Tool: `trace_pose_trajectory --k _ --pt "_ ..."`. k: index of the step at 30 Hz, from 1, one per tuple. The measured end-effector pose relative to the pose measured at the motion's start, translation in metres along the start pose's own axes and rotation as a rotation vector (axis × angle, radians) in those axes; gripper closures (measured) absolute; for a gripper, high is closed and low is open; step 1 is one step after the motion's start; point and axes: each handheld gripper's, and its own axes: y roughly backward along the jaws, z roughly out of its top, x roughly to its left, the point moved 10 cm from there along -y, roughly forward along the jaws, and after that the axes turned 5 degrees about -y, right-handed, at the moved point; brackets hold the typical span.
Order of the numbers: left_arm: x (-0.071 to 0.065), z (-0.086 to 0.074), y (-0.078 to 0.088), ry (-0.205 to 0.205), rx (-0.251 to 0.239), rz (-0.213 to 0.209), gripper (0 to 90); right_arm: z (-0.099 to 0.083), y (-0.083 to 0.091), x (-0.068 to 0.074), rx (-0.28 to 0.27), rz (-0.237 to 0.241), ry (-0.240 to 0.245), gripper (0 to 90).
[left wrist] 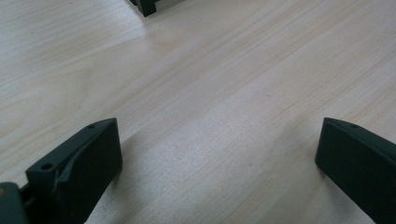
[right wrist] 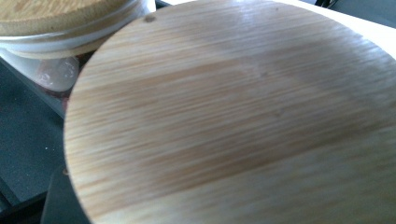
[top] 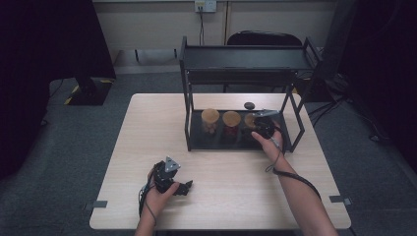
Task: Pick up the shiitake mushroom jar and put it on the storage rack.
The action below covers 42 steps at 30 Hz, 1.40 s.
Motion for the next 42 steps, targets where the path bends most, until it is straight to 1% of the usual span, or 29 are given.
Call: trace_pose_trajectory --k 7,9,11,12,13,14,15,16,18,20,21,23,25,28,35,42 --pt "0.000 0.000 0.000 0.000 0.000 0.000 0.1 0.001 0.000 0.000 0.001 -0.003 -0.015 23.7" --pt "0.000 0.000 0.000 0.000 0.000 0.000 0.2 0.002 0.000 0.000 0.002 -0.008 -0.030 19.8" --pt "0.000 0.000 0.000 0.000 0.000 0.000 0.2 0.003 0.001 -0.001 0.004 -0.003 -0.053 13.8" --pt "0.000 0.000 0.000 0.000 0.000 0.000 0.1 0.004 0.002 0.000 0.005 0.007 -0.062 11.3" --pt "0.000 0.000 0.000 0.000 0.000 0.000 0.1 0.005 0.003 0.000 0.005 0.009 -0.058 11.0" --pt "0.000 0.000 0.000 0.000 0.000 0.000 0.1 0.005 0.004 -0.001 0.006 0.000 -0.055 9.6" --pt "0.000 0.000 0.000 0.000 0.000 0.000 0.2 0.005 0.004 0.000 0.010 0.003 -0.063 7.6" --pt "0.000 0.000 0.000 0.000 0.000 0.000 0.1 0.004 0.005 0.000 0.015 0.010 -0.072 7.5" --pt "0.000 0.000 0.000 0.000 0.000 0.000 0.2 0.004 0.007 0.000 0.016 0.004 -0.070 7.1" --pt "0.000 0.000 0.000 0.000 0.000 0.000 0.2 0.005 0.008 0.001 0.019 0.014 -0.078 6.0" --pt "0.000 0.000 0.000 0.000 0.000 0.000 0.2 0.005 0.009 0.001 0.020 0.009 -0.075 5.3" --pt "0.000 0.000 0.000 0.000 0.000 0.000 0.1 0.006 0.012 0.003 0.013 0.017 -0.082 2.9" --pt "0.000 0.000 0.000 0.000 0.000 0.000 0.2 0.005 0.014 0.004 0.013 0.012 -0.086 0.4" --pt "0.000 0.000 0.000 0.000 0.000 0.000 0.1 0.006 0.020 0.007 0.005 0.016 -0.095 0.9" --pt "0.000 0.000 0.000 0.000 0.000 0.000 0.2 0.006 0.033 0.014 -0.001 0.014 -0.097 0.8" --pt "0.000 0.000 0.000 0.000 0.000 0.000 0.2 -0.002 0.047 0.015 0.006 0.010 -0.092 0.9"
